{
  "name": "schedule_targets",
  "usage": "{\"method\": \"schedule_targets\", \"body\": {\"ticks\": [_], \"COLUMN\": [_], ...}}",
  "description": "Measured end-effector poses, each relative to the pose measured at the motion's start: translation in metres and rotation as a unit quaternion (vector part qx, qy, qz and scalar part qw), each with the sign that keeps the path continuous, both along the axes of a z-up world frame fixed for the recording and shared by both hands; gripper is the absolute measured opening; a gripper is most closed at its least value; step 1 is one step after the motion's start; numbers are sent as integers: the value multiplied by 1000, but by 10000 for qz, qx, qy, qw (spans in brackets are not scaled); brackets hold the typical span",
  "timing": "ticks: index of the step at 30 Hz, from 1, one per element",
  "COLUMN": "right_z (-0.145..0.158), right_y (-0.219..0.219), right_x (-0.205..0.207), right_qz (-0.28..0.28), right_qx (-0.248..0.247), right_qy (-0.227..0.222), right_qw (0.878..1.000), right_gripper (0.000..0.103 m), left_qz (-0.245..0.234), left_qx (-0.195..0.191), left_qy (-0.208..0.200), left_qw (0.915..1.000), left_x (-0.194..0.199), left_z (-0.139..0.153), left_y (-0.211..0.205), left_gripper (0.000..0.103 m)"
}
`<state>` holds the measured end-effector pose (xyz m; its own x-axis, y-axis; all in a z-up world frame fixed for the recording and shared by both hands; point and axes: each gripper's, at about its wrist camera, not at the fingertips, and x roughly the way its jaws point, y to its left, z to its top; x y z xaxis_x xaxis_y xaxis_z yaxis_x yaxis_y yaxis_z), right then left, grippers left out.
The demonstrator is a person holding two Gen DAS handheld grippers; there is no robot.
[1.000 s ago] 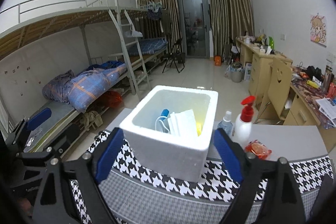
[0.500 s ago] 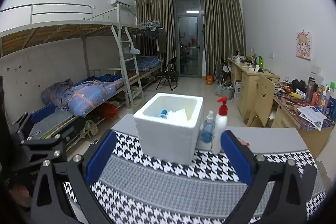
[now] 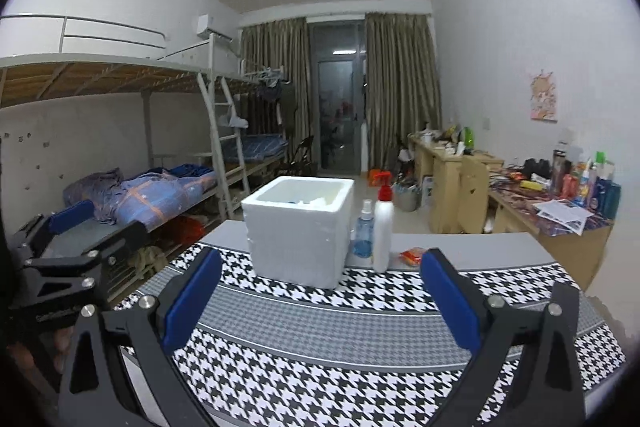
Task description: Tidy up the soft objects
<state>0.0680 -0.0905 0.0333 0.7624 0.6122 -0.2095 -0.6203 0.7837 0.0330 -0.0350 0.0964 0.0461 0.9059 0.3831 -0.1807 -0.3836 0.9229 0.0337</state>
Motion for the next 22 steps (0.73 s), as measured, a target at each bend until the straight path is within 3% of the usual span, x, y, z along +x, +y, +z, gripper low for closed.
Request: {"method": "schedule_targets", "body": {"ticks": [14,22], "right_z": [-38,-47], "right_y": [-16,-17], "right_x": [-9,-5], "right_qz": [-265,-268], "right_qx": [117,115], "right_qy": [-88,108], "right_qw": [9995,9995], "right_gripper": [101,101], "left_qz": [-19,-70], "left_qx": [-51,-120], "left_qy": [-31,49], "left_qw": [10000,9999], "left_x": [-10,-7], "left_z": [-40,-44], "left_y": [-7,-5], "left_gripper": [102,102]}}
